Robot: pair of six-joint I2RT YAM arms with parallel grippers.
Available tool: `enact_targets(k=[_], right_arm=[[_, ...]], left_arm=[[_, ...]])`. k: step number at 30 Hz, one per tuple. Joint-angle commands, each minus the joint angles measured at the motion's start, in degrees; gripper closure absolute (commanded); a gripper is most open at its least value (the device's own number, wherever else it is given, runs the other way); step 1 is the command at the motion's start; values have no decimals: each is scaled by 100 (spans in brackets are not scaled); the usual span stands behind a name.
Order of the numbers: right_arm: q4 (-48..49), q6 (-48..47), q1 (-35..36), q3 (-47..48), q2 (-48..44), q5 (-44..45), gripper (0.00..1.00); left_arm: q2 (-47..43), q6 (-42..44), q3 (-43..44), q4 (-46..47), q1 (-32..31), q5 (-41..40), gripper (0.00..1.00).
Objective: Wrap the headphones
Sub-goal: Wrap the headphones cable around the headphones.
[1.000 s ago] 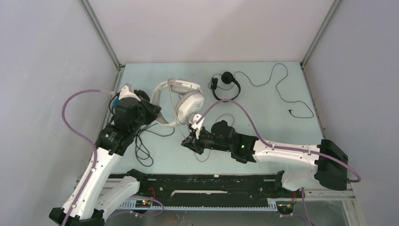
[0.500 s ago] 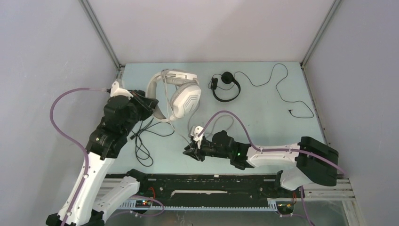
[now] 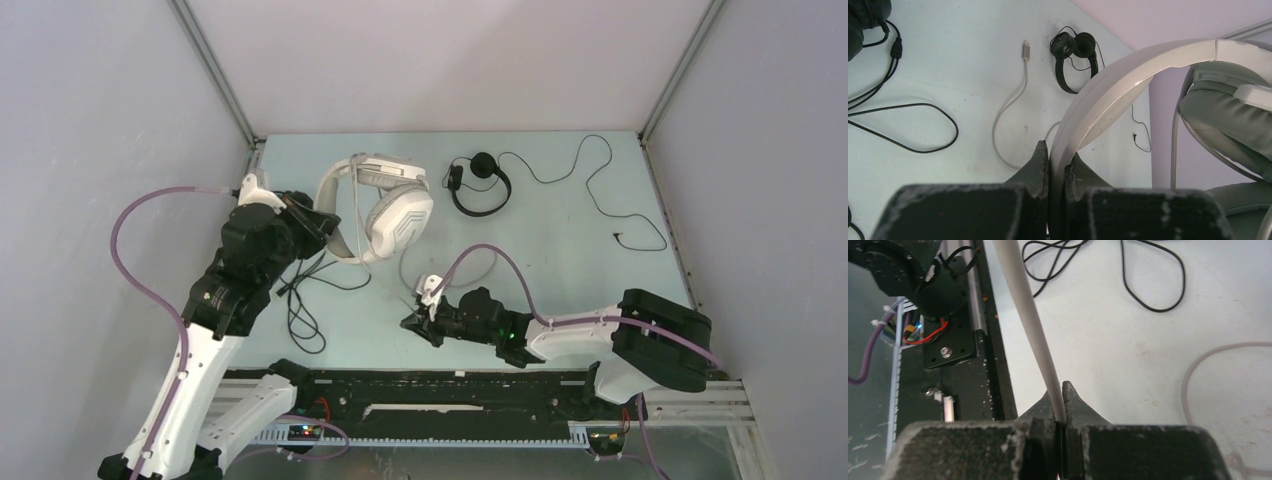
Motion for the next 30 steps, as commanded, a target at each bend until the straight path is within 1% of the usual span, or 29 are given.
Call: enact_targets(k=[1,3,7,12,14,20,26,30], right_arm=[[-23,88,-71,-231,-281,503,100],[-146,95,-88,-271,-410,522,100],[-313,79,-92,-343,-612,502,100],[-419,117,-83,-382,-749,355,100],[-374,171,-69,-471,-809,357,100],[-362,164,-16,-679,-980,200,100],[-518,93,32,-680,-1050,114,100],[-514,95,31,-681,-1101,-30,100]], left_arm=[[-115,-194,745,655,109,209,100],[-93,-36,800,547,176,95,100],[-111,-88,732,551,454,449,100],[-110,-73,659,625,645,518,100],[-89,-43,650,619,751,672,100],[-45,62,633,614,982,634,100],[65,-9,520,877,1079,773,100],[143,191,483,927,1118,622,100]])
